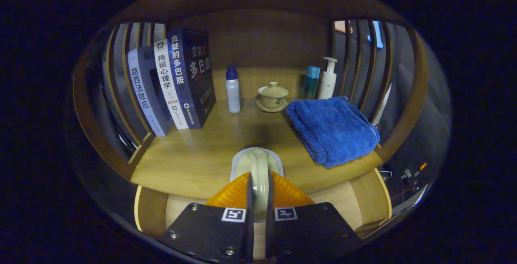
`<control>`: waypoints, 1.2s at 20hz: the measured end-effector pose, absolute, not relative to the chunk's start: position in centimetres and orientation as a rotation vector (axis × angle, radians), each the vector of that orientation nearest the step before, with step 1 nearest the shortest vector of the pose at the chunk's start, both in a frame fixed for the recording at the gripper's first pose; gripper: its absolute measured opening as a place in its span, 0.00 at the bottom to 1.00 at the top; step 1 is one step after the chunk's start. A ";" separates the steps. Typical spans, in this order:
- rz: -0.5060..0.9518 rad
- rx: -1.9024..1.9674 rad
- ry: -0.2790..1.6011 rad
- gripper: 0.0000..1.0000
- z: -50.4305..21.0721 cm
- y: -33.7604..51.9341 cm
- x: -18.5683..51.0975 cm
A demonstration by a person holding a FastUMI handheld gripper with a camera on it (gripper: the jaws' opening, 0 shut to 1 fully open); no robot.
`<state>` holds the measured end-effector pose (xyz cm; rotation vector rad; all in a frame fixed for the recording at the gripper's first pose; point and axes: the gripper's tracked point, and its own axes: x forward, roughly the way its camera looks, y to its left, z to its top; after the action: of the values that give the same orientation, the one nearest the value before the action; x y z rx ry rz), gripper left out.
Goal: Pull open the drawer, take out the items inside it, and place them on the countertop above the cabinet.
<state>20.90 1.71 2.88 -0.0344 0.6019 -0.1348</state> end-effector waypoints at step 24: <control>-0.095 -0.051 0.424 0.12 2.5 2.4 30.7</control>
<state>30.74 2.39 2.54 -0.0514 0.4241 -0.0952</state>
